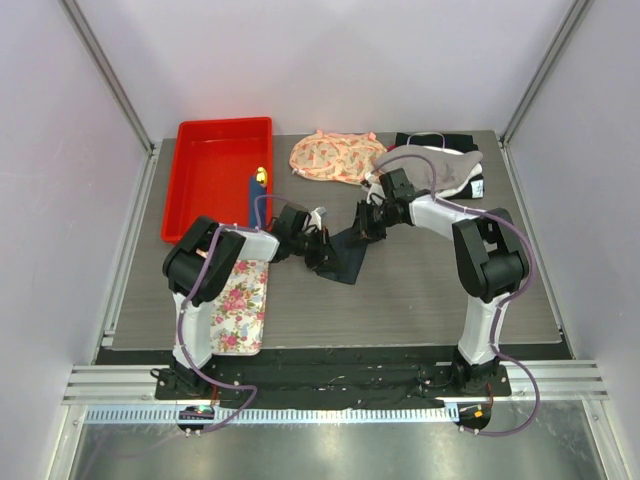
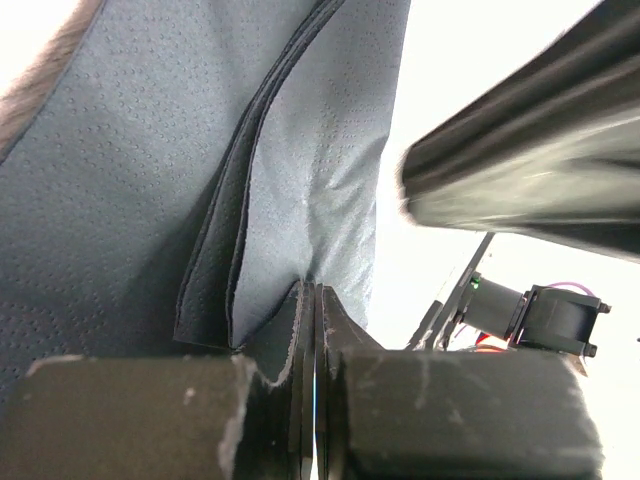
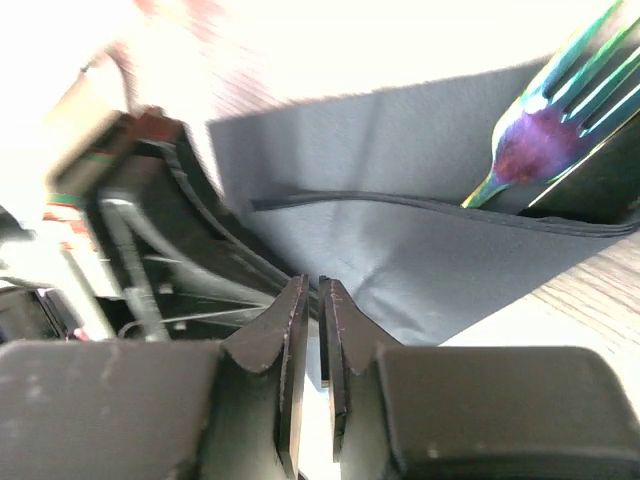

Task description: Place the utensils on the paper napkin and roll it up

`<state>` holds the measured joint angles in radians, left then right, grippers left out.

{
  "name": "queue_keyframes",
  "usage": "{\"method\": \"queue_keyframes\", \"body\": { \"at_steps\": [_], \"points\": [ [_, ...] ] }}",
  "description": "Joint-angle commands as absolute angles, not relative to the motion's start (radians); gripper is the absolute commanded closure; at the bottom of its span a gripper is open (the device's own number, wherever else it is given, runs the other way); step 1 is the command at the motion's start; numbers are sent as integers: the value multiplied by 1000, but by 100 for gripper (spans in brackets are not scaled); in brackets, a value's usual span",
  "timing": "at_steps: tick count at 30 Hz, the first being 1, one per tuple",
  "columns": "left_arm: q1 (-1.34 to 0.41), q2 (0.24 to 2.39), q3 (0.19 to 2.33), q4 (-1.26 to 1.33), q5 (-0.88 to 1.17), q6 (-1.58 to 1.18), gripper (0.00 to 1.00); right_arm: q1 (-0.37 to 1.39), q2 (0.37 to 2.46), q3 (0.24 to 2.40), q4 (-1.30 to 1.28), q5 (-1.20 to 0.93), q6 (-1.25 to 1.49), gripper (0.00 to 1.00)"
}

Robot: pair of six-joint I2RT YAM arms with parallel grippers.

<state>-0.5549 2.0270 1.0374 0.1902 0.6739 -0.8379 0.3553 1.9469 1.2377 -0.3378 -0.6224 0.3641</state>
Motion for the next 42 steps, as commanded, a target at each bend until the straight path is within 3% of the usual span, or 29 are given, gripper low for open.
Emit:
{"method": "queue_keyframes", "body": {
  "at_steps": [1, 12, 28, 35, 42],
  "points": [
    [-546, 2066, 1028, 110, 568, -788, 100, 364, 1896, 1302, -373, -566, 335, 82],
    [-546, 2056, 1014, 112, 561, -787, 100, 365, 2032, 1341, -423, -543, 265, 89],
    [-545, 2063, 997, 140, 554, -818, 100, 341, 2152, 1489, -414, -457, 189, 91],
    [-546, 2103, 1040, 175, 545, -874, 100, 322, 2033, 1572, -429, -486, 219, 88],
    [-546, 2152, 1069, 216, 535, -945, 100, 325, 1895, 1461, -433, -517, 299, 87]
  ]
}}
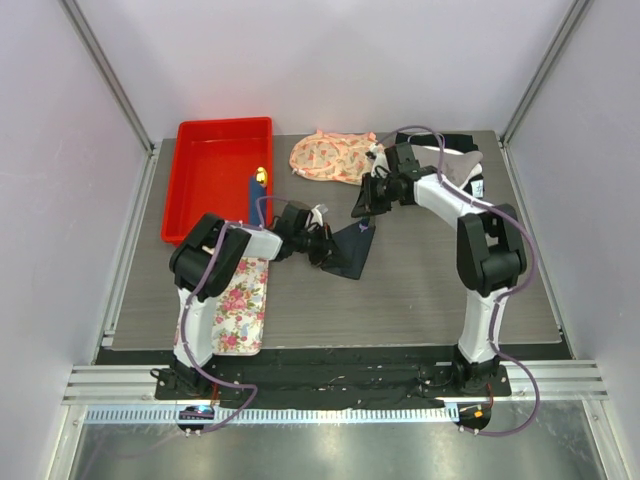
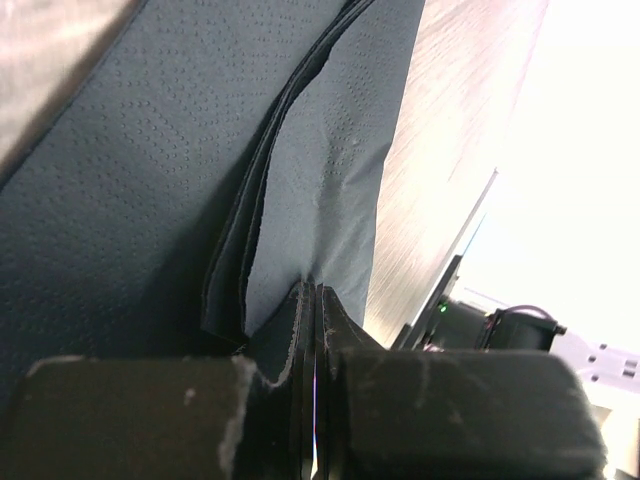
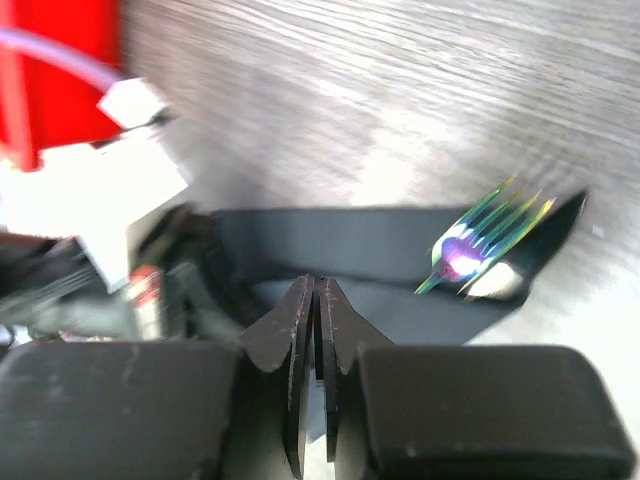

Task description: Place the utensils on the paper napkin and roll it up

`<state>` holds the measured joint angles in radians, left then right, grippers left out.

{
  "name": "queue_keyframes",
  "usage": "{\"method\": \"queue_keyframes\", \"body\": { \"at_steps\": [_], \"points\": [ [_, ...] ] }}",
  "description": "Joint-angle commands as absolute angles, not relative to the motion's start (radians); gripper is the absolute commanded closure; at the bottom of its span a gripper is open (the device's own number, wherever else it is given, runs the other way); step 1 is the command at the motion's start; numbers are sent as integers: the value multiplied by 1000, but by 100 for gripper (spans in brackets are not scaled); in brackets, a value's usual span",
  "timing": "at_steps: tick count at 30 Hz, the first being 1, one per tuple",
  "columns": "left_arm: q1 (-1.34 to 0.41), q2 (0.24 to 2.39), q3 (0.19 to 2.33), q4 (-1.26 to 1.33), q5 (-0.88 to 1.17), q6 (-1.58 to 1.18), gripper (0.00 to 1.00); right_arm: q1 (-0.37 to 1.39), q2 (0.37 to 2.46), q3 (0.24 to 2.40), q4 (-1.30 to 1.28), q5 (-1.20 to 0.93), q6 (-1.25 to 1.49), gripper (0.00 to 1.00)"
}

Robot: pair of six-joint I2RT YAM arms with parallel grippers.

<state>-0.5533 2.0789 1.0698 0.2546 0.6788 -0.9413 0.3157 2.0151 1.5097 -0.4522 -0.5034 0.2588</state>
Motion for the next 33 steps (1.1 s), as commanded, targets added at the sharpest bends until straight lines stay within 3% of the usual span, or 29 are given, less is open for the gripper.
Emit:
{"method": "queue_keyframes", "body": {
  "at_steps": [1, 15, 28, 33],
  "points": [
    [-546, 2152, 1071, 215, 532, -945, 100, 325, 1890, 1444, -434, -511, 301, 87],
    [-546, 2135, 1045, 212, 511, -933, 100, 357, 1997, 1371, -431, -391, 255, 87],
    [-548, 2151, 1035, 265, 514, -969, 100, 347, 2137, 1474, -394, -337, 186, 89],
    [-548, 2181, 1043, 295, 520, -997, 100, 327, 2070, 1509, -390, -464, 232, 77]
  ]
}}
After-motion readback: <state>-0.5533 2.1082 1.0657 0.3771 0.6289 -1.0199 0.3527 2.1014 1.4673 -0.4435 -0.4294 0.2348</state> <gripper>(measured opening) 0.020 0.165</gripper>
